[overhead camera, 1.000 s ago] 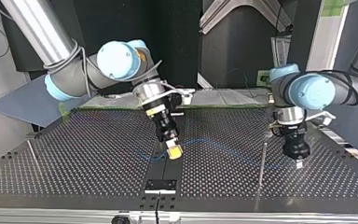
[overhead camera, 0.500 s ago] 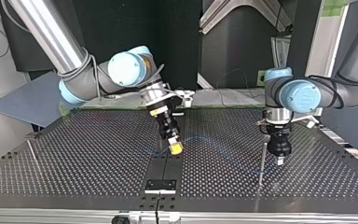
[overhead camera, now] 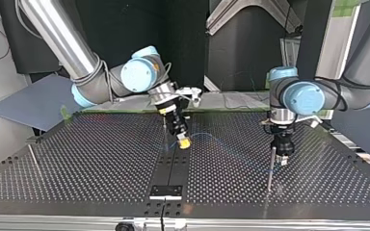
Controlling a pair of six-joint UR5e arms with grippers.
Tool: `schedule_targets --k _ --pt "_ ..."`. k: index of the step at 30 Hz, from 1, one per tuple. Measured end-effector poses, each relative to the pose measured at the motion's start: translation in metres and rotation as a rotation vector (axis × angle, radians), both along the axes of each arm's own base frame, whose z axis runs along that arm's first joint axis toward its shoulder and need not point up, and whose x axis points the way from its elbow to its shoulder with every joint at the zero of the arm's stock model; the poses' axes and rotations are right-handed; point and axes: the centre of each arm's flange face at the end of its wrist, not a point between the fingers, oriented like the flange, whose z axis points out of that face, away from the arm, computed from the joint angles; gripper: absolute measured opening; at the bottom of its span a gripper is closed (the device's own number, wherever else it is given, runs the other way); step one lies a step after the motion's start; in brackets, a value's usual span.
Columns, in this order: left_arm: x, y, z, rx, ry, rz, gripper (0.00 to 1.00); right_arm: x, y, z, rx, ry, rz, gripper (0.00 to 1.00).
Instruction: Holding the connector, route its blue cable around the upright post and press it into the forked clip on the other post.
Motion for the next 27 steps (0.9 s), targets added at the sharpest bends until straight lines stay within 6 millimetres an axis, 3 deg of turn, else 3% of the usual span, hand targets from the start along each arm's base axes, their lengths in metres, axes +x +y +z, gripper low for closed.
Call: schedule_targets --k 3,4,5,6,8,9,10,11,13,22,27 --pt "0.000 -0.004 0.000 -0.026 -0.009 -0.030 0.33 0.001 0.002 -0.011 0.020 0.025 0.002 0.00" --pt "0.001 -0.005 0.000 -0.033 -0.013 -0.038 0.37 0.001 0.003 -0.014 0.026 0.032 0.002 0.00" --pt "0.001 -0.006 0.000 -0.043 -0.018 -0.045 0.47 0.002 0.003 -0.018 0.032 0.039 0.002 0.00" --pt "0.001 -0.006 0.000 -0.050 -0.021 -0.047 0.47 0.001 0.004 -0.021 0.035 0.043 0.001 0.00" --pt "0.001 -0.006 0.000 -0.062 -0.026 -0.047 0.70 0.001 0.005 -0.028 0.043 0.048 0.000 0.00" --pt "0.001 -0.006 0.000 -0.064 -0.028 -0.047 0.70 0.000 0.005 -0.031 0.045 0.049 -0.001 0.00" --pt "0.001 -0.006 0.000 -0.065 -0.029 -0.047 0.83 -0.001 0.005 -0.035 0.048 0.050 -0.003 0.00" --pt "0.001 -0.006 0.000 -0.066 -0.029 -0.046 0.90 -0.003 0.004 -0.039 0.051 0.049 -0.005 0.00" --pt "0.001 -0.006 -0.001 -0.067 -0.029 -0.043 0.95 -0.005 0.003 -0.045 0.055 0.046 -0.008 0.00" --pt "0.000 -0.006 -0.004 -0.069 -0.019 -0.028 0.97 -0.016 -0.017 -0.049 0.039 -0.009 -0.038 0.00" --pt "0.003 -0.009 -0.016 -0.069 0.004 -0.035 0.97 -0.025 -0.032 -0.049 0.031 -0.033 -0.059 0.00"
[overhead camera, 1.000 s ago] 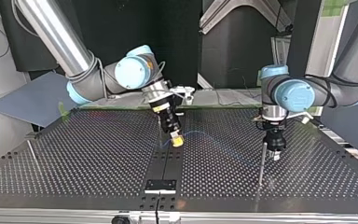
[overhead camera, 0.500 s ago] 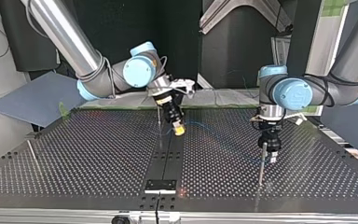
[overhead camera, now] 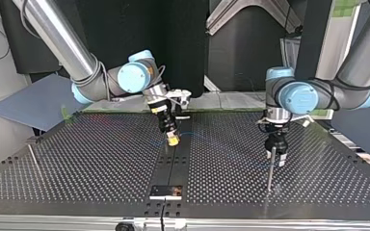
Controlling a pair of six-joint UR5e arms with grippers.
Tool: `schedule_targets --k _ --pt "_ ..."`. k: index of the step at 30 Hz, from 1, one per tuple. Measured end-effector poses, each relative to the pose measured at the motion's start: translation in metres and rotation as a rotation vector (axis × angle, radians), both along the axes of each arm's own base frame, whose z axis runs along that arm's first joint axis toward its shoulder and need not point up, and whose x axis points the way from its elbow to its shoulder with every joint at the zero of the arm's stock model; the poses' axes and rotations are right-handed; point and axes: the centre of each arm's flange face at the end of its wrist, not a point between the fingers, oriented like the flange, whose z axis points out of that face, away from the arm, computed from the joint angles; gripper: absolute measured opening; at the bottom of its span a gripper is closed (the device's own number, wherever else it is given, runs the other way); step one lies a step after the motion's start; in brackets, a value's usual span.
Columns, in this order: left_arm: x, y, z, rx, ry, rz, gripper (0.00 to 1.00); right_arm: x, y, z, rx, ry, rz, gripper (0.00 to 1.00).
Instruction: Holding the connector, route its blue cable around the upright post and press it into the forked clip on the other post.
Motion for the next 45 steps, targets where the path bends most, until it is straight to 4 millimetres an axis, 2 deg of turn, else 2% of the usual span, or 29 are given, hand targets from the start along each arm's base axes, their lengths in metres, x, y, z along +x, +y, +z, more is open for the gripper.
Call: schedule_targets --k 10,17,26,45 --pt "0.001 -0.001 -0.006 0.004 0.010 0.009 0.97 -0.013 -0.021 -0.032 0.044 0.031 -0.033 0.00" --pt "0.004 -0.002 -0.016 0.005 0.028 0.008 0.97 -0.024 -0.031 -0.069 0.103 0.082 -0.071 0.00" --pt "0.004 -0.004 -0.020 0.005 0.037 0.009 0.97 -0.040 -0.029 -0.109 0.149 0.116 -0.110 0.00" --pt "0.001 -0.010 -0.021 0.006 0.043 0.011 0.97 -0.092 -0.028 -0.165 0.158 0.108 -0.221 0.00"
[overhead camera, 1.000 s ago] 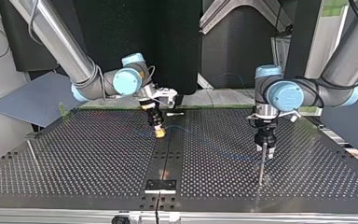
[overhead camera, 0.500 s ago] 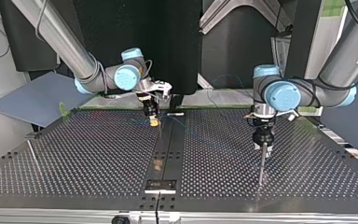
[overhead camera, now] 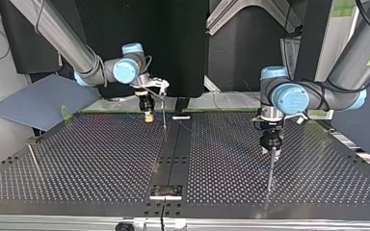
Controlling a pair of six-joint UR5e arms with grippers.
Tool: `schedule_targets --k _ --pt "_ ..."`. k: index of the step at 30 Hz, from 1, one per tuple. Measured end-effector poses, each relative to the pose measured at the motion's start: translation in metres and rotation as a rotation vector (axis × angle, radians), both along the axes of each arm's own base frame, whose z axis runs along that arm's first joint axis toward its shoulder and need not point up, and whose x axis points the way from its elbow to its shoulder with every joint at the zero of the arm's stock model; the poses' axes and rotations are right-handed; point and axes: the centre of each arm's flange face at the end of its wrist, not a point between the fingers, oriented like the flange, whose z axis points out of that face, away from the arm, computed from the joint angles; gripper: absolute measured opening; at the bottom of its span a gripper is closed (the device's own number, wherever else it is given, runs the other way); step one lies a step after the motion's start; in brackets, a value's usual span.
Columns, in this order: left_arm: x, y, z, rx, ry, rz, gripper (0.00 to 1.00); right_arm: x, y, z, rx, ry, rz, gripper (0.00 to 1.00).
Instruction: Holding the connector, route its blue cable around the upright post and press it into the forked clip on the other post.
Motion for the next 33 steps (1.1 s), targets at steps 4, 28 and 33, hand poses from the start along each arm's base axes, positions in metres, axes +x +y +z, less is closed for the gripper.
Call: schedule_targets --k 4,28,33 --pt "0.000 -0.001 0.000 0.001 0.000 0.000 0.97 -0.013 0.000 -0.011 0.005 -0.009 -0.026 0.00" --pt "-0.001 -0.004 0.000 0.006 0.000 0.004 0.97 -0.092 0.013 -0.070 0.020 -0.037 -0.170 0.00" --pt "-0.002 -0.005 0.000 0.006 0.001 0.002 0.97 -0.103 0.022 -0.080 0.021 -0.038 -0.184 0.00"
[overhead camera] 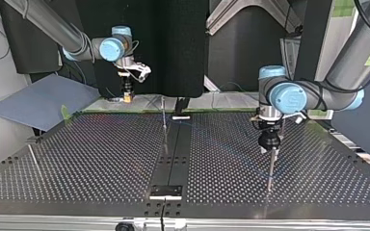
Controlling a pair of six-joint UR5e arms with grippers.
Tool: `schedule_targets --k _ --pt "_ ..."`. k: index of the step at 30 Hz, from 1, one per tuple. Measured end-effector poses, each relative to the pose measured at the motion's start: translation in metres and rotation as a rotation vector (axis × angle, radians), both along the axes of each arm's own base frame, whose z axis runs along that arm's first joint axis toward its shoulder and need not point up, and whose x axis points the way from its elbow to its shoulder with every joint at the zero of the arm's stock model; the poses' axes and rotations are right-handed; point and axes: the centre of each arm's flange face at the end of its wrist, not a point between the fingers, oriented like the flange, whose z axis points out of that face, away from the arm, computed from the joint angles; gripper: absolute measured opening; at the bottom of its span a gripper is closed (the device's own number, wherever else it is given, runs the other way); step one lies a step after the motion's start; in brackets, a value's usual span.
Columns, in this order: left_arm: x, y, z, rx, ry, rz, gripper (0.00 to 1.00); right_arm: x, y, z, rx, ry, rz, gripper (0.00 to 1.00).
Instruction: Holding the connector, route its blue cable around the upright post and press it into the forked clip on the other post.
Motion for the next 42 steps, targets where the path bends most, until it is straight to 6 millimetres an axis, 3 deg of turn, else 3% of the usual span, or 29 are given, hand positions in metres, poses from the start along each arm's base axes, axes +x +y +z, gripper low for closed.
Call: schedule_targets --k 10,17,23,34,42 --pt "-0.001 -0.001 0.000 0.001 0.000 0.006 0.97 -0.027 0.028 -0.048 0.045 0.027 -0.033 0.00" --pt "-0.001 -0.001 0.000 0.001 0.000 0.007 0.97 -0.039 0.062 -0.091 0.100 0.058 -0.025 0.00" --pt "-0.001 -0.002 0.000 0.001 0.000 0.007 0.97 -0.046 0.080 -0.105 0.111 0.068 -0.020 0.00" --pt "-0.001 -0.002 0.000 0.001 0.000 0.006 0.97 -0.044 0.072 -0.105 0.042 0.028 0.006 0.00" --pt "-0.001 -0.002 0.000 0.001 0.000 0.005 0.97 -0.040 0.060 -0.129 0.054 0.033 0.024 0.00"
